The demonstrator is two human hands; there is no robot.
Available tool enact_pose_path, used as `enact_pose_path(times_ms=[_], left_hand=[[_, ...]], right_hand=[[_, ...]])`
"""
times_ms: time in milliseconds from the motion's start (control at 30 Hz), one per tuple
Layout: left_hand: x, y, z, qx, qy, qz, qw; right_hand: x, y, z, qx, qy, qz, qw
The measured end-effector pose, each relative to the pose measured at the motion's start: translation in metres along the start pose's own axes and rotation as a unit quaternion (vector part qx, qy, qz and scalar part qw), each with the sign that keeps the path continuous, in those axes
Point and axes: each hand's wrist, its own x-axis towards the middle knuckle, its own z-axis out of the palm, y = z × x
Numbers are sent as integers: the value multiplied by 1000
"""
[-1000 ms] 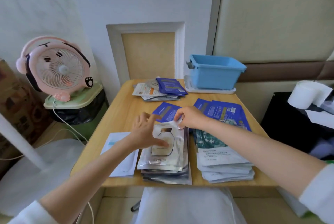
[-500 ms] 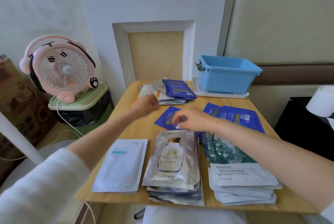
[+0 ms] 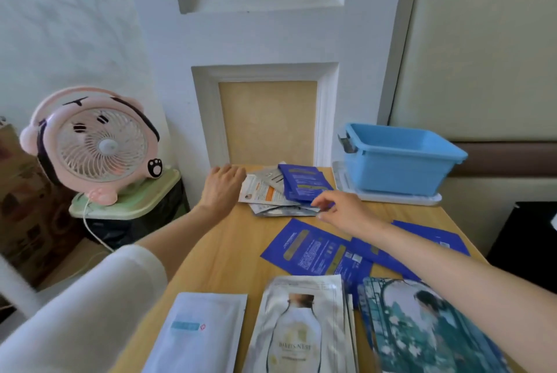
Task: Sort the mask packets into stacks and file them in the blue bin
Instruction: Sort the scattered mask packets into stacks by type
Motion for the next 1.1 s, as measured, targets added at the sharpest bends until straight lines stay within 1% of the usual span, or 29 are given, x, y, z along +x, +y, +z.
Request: enact_pose_path(times_ms=[33,100,167,267,333,400,433,467,500,567,600,633,733,767,800,833,867,900,933,967,1000,1100], left_hand=[[2,-2,-8,-19,-21,11,1000],[-1,-3,-14,-64,-95,24,993],[-7,-2,-9,-61,-171,1,983],[-11,11,7,-52,-211,-21,976],[-10,19,13,-25,-208,-23,977],[-3,19,12,2,-183,-9,983],[1,17,5,-2,-164,-1,986],[5,14,-6,-13,-117,18,993],[9,9,-20,-26,-39,40,998],[16,3,-49,-67,76,63,993],[16,5,-64,-122,118,61,984],[17,7,-79,-180,165,57,968],[5,14,-128,-301,250,49,919],[-3,14,-140,-351,265,27,898],[-14,13,-149,-420,254,-30,871],[-29,13,-156,-512,214,-105,825],[-45,15,-161,-609,151,-182,757],[-61,21,-167,-680,79,-229,692],[-76,29,-168,-724,12,-238,648],[-91,39,-165,-743,-34,-226,629],[-103,51,-163,-753,-53,-216,619],[-126,76,-167,-739,-38,-237,630]], right_hand=[[4,-3,1,5,3,5,1000],[9,-13,4,3,1,10,1000],[10,-20,8,-20,-12,1,1000],[9,-17,12,-81,-28,-18,996],[14,-6,16,-108,-41,-18,993],[25,-2,18,-112,-49,-12,992],[32,-1,18,-107,-43,-15,993],[40,-2,17,-103,-30,-25,994],[46,-7,17,-102,-20,-39,994],[56,-22,17,-85,-8,-70,994],[57,-34,17,-52,-6,-73,996],[56,-45,17,-1,-1,-65,998],[39,-73,10,161,41,-53,985],[27,-78,6,217,43,-45,974],[11,-84,1,278,32,-38,959],[-5,-88,-4,339,20,-29,940],[-20,-90,-8,391,13,-20,920],[-33,-90,-10,425,7,-13,905],[-47,-91,-11,446,0,-4,895],[-58,-89,-11,453,-7,4,891],[-68,-89,-11,449,-21,15,893],[-91,-85,-14,413,-73,16,908]])
